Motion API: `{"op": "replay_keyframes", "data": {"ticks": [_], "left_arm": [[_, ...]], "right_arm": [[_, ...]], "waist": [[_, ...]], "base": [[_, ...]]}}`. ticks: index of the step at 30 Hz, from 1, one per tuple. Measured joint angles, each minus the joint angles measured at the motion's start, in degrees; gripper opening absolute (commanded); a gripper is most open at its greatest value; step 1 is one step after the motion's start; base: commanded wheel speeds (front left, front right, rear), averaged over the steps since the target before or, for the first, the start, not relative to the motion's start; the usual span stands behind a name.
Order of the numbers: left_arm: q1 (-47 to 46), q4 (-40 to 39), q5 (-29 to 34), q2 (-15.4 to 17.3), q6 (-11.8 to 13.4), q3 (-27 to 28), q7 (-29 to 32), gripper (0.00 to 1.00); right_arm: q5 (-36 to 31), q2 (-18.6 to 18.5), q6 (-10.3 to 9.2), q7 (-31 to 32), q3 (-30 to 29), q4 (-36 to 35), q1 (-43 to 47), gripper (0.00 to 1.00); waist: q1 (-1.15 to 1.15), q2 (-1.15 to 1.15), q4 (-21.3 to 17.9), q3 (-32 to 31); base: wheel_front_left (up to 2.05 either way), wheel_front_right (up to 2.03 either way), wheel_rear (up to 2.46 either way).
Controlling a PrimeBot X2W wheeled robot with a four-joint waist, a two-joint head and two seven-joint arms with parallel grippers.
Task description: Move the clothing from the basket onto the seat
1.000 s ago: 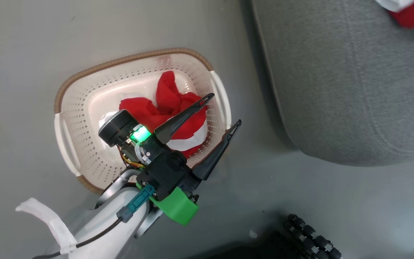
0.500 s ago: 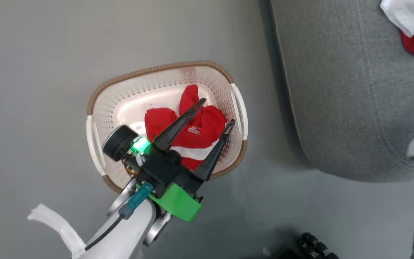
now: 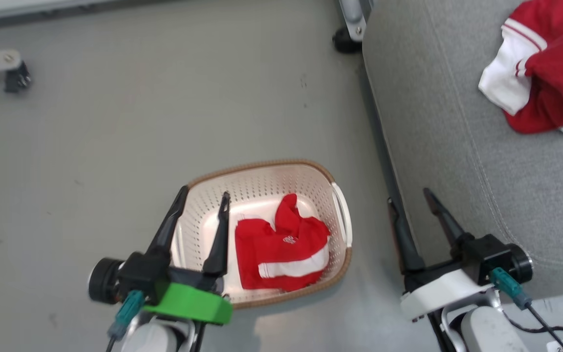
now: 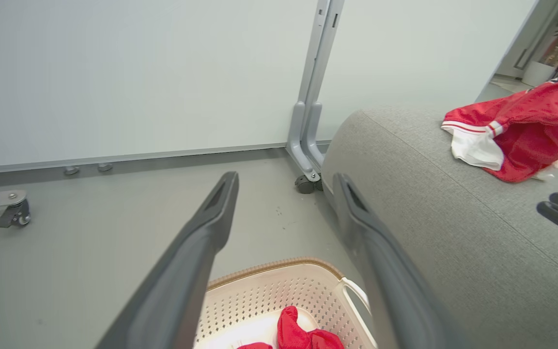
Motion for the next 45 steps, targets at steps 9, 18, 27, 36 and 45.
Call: {"op": "replay_keyframes", "data": {"ticks": [9,18,27,36,45], "left_arm": [[9.8,-6.4,2.8,-1.4,1.7,10.5,0.0,1.00],[17.1,-8.7,4.6,-1.5,2.6,12.6,0.0,1.00],[20.6,-7.9,7.0,-1.5,3.2,10.8,0.0,1.00],[20.0,-7.2,6.4,-1.5,2.7,10.6,0.0,1.00],[20.0,-6.9,6.3,-1.5,2.8,10.7,0.0,1.00]], "right_arm": [[1.9,-0.2,-0.01,0.0,3.1,-4.7,3.5,1.00],[2.0,-0.3,-0.01,0.0,-3.3,-6.5,9.9,1.00],[1.3,-0.2,-0.01,0.0,-2.2,-5.9,13.0,1.00],[1.3,-0.2,-0.01,0.0,-1.3,-5.5,13.0,1.00],[1.3,-0.3,-0.01,0.0,-1.1,-5.4,13.0,1.00]], "waist": [[0.00,0.00,3.2,-11.1],[0.00,0.00,5.1,-19.2],[0.00,0.00,5.1,-22.0],[0.00,0.00,5.0,-21.8],[0.00,0.00,4.7,-22.1]], "base": [[0.00,0.00,0.00],[0.00,0.00,0.00],[0.00,0.00,0.00],[0.00,0.00,0.00],[0.00,0.00,0.00]]}}
